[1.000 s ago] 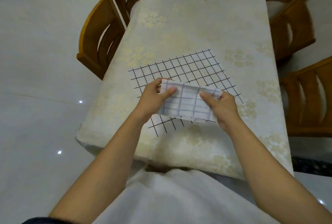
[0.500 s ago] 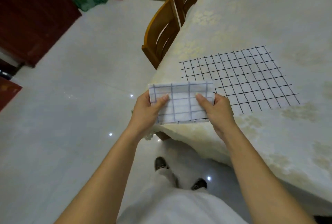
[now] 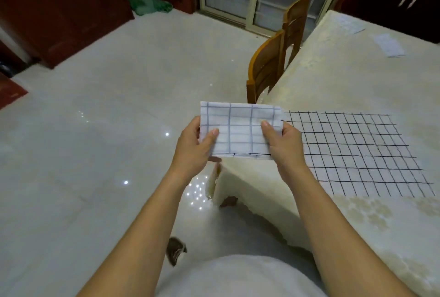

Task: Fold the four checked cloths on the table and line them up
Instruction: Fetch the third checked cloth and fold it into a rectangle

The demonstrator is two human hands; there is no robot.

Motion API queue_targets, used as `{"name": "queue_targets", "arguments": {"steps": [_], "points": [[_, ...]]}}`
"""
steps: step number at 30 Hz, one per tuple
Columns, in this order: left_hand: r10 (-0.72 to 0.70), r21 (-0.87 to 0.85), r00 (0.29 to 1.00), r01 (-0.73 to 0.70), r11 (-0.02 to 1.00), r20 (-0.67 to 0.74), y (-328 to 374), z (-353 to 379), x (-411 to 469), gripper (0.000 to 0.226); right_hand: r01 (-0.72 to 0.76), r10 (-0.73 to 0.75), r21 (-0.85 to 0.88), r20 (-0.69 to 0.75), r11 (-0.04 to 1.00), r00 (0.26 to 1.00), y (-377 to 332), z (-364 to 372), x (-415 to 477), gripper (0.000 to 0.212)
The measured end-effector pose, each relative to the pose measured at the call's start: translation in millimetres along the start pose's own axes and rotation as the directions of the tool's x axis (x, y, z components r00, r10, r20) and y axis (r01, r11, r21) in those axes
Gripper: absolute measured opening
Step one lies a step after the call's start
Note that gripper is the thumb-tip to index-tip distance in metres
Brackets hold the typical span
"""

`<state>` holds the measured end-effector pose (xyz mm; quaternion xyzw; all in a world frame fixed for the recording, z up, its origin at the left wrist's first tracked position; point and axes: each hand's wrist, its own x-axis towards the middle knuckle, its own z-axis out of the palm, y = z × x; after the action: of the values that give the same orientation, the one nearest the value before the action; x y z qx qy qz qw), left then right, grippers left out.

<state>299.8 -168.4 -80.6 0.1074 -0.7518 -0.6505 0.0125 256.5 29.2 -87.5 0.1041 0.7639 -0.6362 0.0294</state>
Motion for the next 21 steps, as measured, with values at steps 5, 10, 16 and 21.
{"name": "queue_targets", "arguments": {"steps": [5, 10, 16, 21], "points": [[-0.014, -0.075, 0.995, 0.007, 0.997, -0.097, -9, -99, 28, 0.025, 0.052, -0.045, -0.078, 0.088, 0.996, 0.995, -37, 98, 10, 0.028], [-0.015, -0.059, 0.989, 0.006, 0.998, -0.148, -22, -174, 44, 0.013, 0.097, -0.075, -0.129, 0.165, 0.987, 0.983, -50, 171, 18, 0.015], [-0.098, -0.095, 0.976, 0.08, 0.992, -0.194, -35, -218, 67, 0.015, 0.118, -0.068, -0.136, 0.327, 0.984, 0.943, -59, 220, 32, 0.021], [-0.11, -0.054, 0.962, 0.1, 0.994, -0.25, -38, -246, 107, 0.007, 0.115, -0.076, -0.096, 0.335, 0.989, 0.939, -66, 268, 74, 0.015]]}}
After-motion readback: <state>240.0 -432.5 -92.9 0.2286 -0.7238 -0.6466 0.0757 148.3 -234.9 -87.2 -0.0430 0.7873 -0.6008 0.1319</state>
